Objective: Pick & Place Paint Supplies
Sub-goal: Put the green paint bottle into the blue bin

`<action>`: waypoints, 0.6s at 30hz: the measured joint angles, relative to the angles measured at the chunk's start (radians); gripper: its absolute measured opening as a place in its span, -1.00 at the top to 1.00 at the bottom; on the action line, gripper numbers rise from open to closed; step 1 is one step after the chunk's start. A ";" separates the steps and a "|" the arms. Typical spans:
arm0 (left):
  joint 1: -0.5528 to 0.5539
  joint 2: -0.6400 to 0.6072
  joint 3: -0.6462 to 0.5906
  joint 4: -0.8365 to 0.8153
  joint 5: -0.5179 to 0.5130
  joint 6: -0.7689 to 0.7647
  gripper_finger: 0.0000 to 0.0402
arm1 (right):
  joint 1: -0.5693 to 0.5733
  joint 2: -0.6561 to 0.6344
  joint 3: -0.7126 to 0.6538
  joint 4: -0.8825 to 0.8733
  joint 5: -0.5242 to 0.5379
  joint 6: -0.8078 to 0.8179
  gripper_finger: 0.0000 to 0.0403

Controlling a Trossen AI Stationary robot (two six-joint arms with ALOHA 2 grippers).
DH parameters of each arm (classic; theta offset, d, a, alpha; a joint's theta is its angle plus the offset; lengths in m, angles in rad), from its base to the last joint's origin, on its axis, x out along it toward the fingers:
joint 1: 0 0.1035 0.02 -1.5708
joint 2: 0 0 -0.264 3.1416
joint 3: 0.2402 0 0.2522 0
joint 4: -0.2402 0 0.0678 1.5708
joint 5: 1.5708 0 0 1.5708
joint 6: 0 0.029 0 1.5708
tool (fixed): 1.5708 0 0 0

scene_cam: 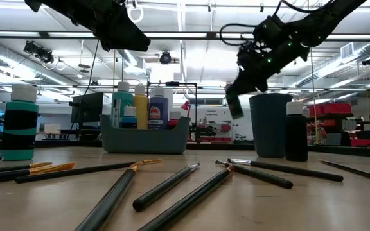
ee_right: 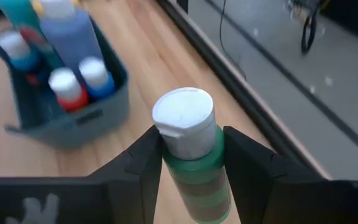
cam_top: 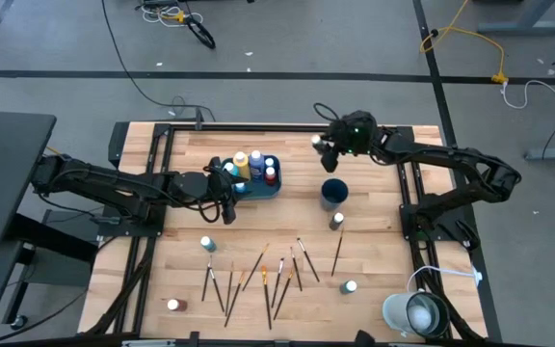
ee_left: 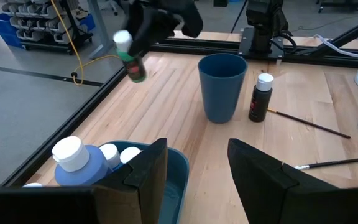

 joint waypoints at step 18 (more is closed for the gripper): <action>0.000 0.000 0.000 0.044 -0.003 0.005 0.11 | 0.329 0.068 0.001 0.394 -0.001 0.264 0.27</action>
